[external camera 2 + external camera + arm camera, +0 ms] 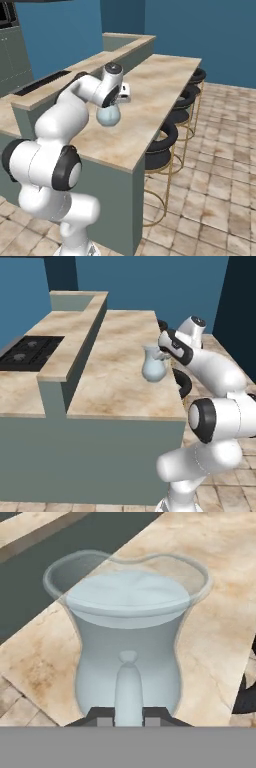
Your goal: Place the pitcher and cup on the dining counter for serving.
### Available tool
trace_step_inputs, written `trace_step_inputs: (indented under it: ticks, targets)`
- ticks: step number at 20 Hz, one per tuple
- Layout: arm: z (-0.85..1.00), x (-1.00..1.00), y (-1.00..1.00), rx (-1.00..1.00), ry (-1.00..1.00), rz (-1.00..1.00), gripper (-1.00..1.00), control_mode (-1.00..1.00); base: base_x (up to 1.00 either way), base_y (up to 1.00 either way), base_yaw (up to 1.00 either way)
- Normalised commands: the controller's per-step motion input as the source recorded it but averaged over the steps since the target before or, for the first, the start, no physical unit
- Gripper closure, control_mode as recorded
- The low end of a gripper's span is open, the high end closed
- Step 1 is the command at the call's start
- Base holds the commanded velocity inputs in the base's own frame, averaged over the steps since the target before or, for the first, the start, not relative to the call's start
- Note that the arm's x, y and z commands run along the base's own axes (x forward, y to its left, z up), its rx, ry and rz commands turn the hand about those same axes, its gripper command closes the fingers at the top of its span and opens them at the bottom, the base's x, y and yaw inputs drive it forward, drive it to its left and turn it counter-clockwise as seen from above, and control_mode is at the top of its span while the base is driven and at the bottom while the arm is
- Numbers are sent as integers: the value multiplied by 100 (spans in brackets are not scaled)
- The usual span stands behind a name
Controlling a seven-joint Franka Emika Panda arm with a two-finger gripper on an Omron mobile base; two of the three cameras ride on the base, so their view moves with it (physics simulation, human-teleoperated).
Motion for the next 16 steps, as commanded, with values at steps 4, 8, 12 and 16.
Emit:
trace_step_inputs:
  ticks: [4,8,12,16]
  targets:
    - [-25,23,0,4,-13,33,100,-100,0,0,0]
    - [-11,21,9,1,-7,24,100,-100,0,0,0]
    - [-24,33,20,0,-1,14,100,-100,0,0,0]
    - [-36,59,21,0,-1,9,100,-100,0,0,0]
